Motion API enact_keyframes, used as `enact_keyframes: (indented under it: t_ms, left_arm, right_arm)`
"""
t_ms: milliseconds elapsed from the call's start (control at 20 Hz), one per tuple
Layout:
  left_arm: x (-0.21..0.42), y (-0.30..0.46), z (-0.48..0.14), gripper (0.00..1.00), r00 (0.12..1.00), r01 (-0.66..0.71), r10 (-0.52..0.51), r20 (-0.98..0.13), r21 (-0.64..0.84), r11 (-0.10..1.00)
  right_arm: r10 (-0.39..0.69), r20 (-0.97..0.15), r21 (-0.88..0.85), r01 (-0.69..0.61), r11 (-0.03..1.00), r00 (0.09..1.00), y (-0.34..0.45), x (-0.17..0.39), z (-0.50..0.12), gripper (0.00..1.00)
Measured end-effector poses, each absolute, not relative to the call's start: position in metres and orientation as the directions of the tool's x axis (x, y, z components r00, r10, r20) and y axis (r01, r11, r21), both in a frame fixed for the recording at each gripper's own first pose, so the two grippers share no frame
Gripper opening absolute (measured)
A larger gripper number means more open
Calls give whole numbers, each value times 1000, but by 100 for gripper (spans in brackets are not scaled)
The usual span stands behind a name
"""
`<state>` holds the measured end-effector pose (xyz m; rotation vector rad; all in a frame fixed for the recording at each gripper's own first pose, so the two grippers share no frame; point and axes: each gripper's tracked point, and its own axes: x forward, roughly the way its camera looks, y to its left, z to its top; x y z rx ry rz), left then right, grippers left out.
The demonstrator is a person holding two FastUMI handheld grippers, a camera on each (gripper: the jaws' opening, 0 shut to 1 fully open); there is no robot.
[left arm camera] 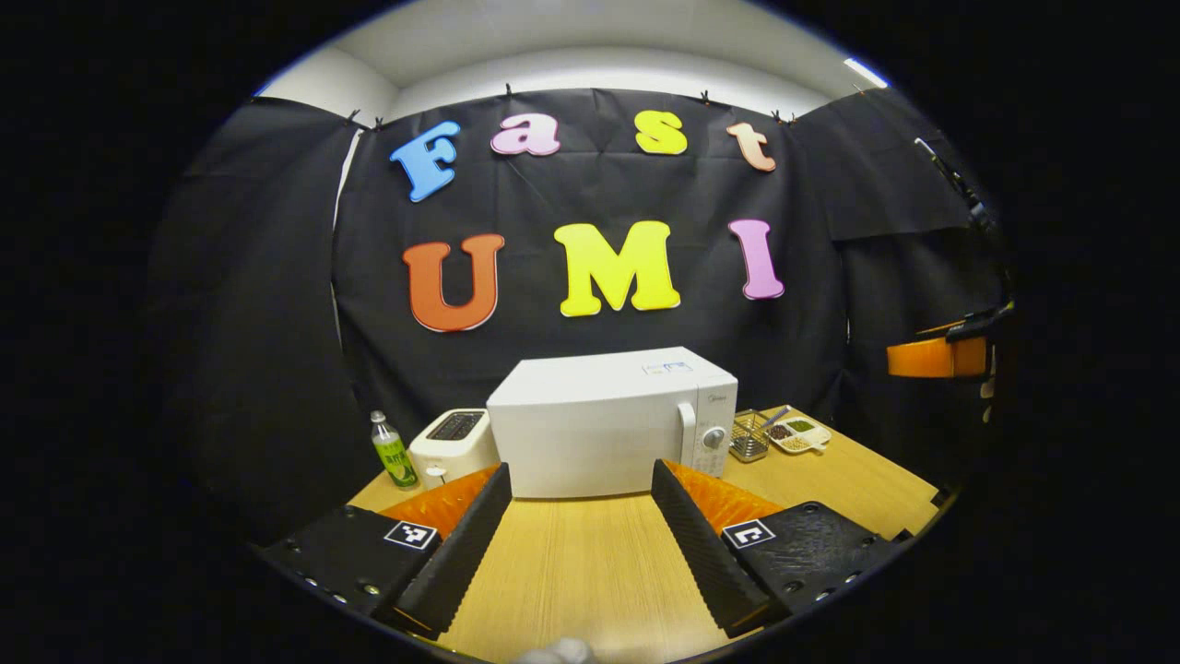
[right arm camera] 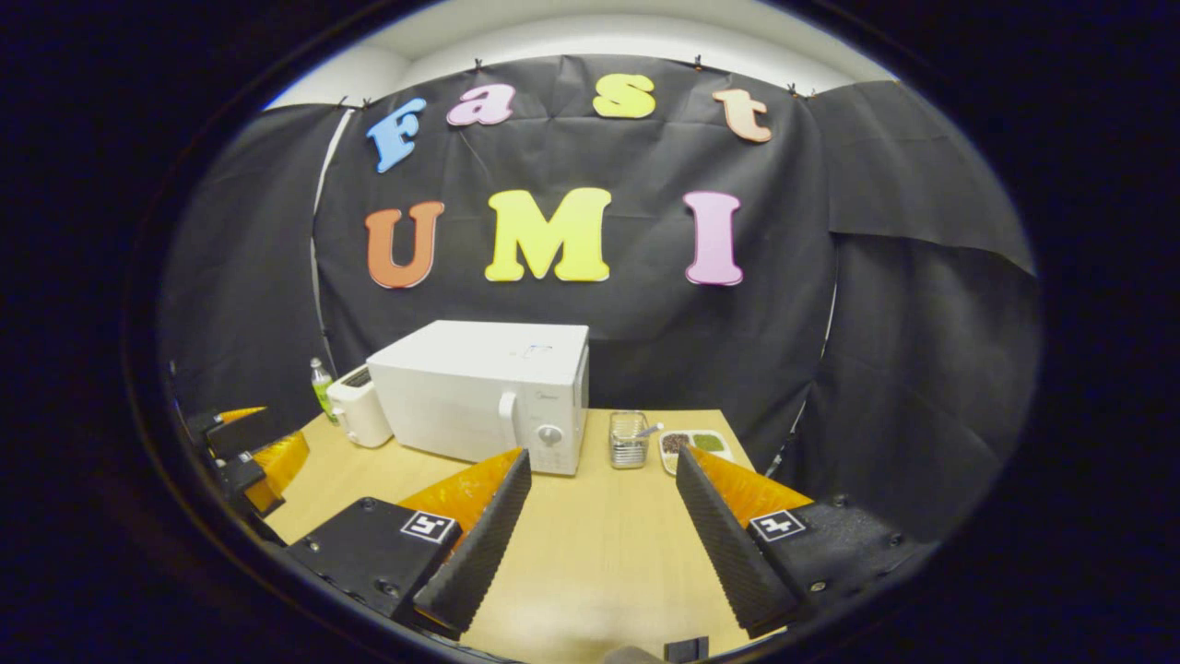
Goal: Open the microwave oven with the left hand, put the food in, and close the microwave oven.
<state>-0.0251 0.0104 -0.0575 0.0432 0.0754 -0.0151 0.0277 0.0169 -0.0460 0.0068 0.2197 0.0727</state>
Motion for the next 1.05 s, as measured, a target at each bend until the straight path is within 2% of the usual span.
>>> enact_keyframes:
  t_ms: [50, 100, 200, 250, 600, 650, 800, 850, 900, 1050]
  left_arm:
    - [-32, 16, -43, 96, 998, 11, -9, -55, 38, 999]
    - [-37, 23, -31, 96, 999, -2, 3, -41, 30, 1000]
    - [-44, 32, -9, 96, 1000, -20, 20, -15, -2, 1000]
    - [-46, 34, -2, 96, 1000, -23, 23, -8, -23, 999]
    - [-47, 40, 24, 96, 999, -20, 21, 47, -8, 1000]
    - [-45, 38, 25, 96, 999, -17, 17, 47, -7, 1000]
    - [-40, 30, 26, 96, 999, 13, -12, 47, -11, 1000]
    - [-37, 29, 26, 96, 999, 16, -16, 46, -5, 1000]
    - [-35, 28, 26, 96, 999, 18, -18, 42, -3, 1000]
    - [-29, 24, 29, 96, 998, 26, -26, 48, -1, 1000]
  right_arm:
    - [77, -195, 10, -77, 997, 978, 24, 22, -39, 92]
    - [83, -175, 5, -83, 997, 981, 28, 19, -33, 100]
    - [86, -134, -5, -88, 996, 987, 37, 12, -18, 100]
    - [87, -116, -2, -88, 996, 989, 41, 9, -12, 92]
    - [78, -65, 39, -75, 996, 995, 45, 4, 10, 92]
    - [73, -62, 40, -71, 997, 995, 43, 2, 11, 100]
    - [57, -59, 47, -54, 997, 997, 38, 0, 13, 100]
    - [49, -56, 52, -47, 998, 997, 34, 0, 15, 92]
    - [45, -52, 56, -43, 998, 998, 32, -1, 17, 100]
    - [27, -43, 56, -24, 998, 999, 23, -2, 20, 100]
